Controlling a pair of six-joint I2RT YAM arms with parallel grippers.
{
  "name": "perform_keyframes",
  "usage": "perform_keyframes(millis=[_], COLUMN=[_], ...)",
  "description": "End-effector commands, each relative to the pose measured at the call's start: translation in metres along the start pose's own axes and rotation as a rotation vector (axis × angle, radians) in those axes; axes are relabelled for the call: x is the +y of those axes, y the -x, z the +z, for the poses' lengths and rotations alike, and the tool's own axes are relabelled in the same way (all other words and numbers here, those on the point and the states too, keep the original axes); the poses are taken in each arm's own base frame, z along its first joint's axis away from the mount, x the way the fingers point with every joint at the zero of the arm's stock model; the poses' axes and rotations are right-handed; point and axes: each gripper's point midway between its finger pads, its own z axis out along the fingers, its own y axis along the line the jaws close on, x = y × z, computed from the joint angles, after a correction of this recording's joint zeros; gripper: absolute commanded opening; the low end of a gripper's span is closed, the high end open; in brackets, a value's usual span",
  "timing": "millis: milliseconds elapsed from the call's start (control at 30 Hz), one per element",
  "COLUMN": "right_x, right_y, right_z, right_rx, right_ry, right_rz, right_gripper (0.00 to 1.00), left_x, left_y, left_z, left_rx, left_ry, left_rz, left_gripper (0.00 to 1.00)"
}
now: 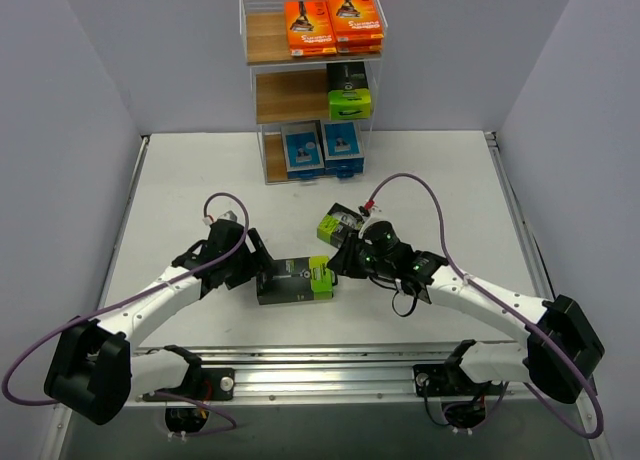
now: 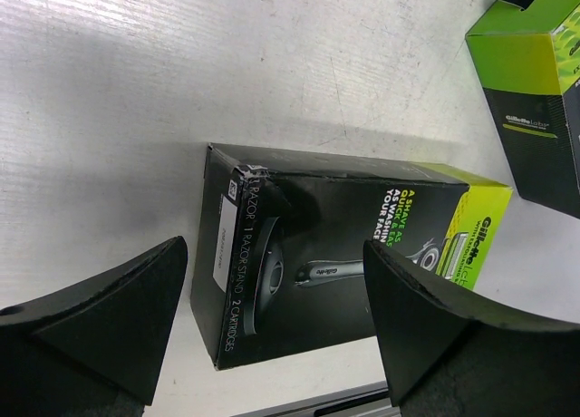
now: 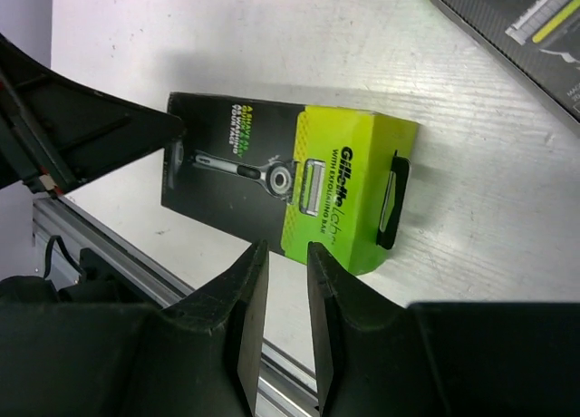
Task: Place and organize the shaving razors onto the shelf
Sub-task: Grab a shaving razor with the right arm
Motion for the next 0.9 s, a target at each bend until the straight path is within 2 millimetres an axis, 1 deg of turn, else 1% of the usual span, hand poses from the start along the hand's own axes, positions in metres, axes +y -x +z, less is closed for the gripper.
perform_keyframes(millis=[0,67,133,167,633,867], right_x=[0.001,-0.009,-0.012,-0.017,-0.041,-0.052], right_y=[0.005,0.003,0.002,0.0,-0.016,-0.027], right_z=[0.0,0.003,0.005,0.006,0.022,0.03], right_rx=[-0.022,-0.016,-0.012,-0.006,0.036,0.063], right_ry=[0.031,0.012,0.014,0.006,-0.016,-0.033], right_rz=[0.007,0.017,0.021,0.026,0.048,0.061], right_gripper=[0.2,0.2,0.2,0.2,0.21,0.21], left_x=[-0.002,-0.001,-0.001,-0.001,-0.004,-0.004], left_y=[0.006,0.005,0.006,0.006,0.007,0.006], left_z=[0.0,0.001,0.001,0.001,0.003,0.003], left_rx=[-0.029,-0.028,-0.029,-0.028,-0.024,-0.019], left_ry=[-0.005,0.001,-0.001,0.001,-0.004,-0.005], left_rz=[0.027,0.027,0.032,0.032,0.044,0.047], left_gripper=[0.88,0.88,0.88,0.88,0.88,0.88])
